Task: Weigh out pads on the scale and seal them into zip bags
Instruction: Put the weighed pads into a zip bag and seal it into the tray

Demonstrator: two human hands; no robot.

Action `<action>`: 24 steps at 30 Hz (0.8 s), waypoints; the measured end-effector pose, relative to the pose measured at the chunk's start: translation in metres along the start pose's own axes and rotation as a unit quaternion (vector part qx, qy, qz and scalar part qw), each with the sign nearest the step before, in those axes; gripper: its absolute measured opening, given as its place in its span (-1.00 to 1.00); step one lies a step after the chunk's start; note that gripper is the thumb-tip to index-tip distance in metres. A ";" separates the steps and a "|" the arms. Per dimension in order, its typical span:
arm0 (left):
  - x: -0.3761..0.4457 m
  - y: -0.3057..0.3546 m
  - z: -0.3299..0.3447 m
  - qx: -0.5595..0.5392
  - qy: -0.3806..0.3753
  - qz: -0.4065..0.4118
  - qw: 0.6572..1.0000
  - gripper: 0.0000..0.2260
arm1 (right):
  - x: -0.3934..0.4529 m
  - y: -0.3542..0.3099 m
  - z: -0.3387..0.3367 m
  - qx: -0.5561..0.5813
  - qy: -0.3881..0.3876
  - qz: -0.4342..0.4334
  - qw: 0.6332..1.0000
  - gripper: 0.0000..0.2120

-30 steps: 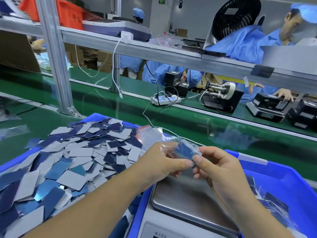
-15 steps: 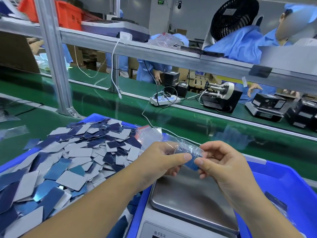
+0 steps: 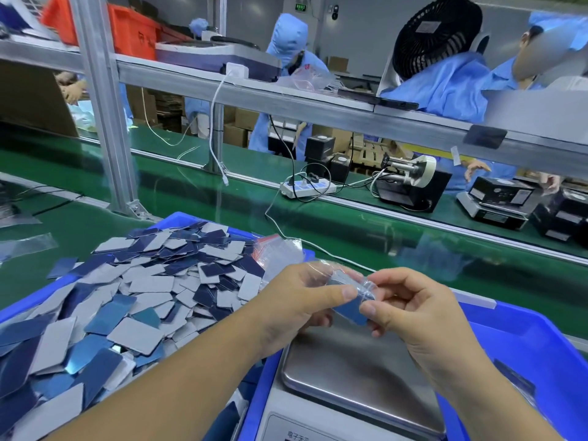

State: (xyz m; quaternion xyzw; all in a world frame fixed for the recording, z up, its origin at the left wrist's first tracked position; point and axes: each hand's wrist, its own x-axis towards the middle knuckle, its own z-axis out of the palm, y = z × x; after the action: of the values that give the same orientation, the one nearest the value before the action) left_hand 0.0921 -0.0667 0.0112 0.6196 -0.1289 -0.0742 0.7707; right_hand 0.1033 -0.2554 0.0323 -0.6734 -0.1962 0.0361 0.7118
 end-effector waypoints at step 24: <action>-0.001 0.000 0.006 0.006 0.025 0.095 0.995 -0.85 | -0.002 0.001 0.002 -0.024 -0.012 -0.027 0.999 -0.72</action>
State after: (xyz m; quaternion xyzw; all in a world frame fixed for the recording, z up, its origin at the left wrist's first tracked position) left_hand 0.0896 -0.0720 0.0125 0.6108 -0.1678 0.0155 0.7736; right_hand 0.1011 -0.2540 0.0305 -0.6841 -0.2237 0.0202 0.6940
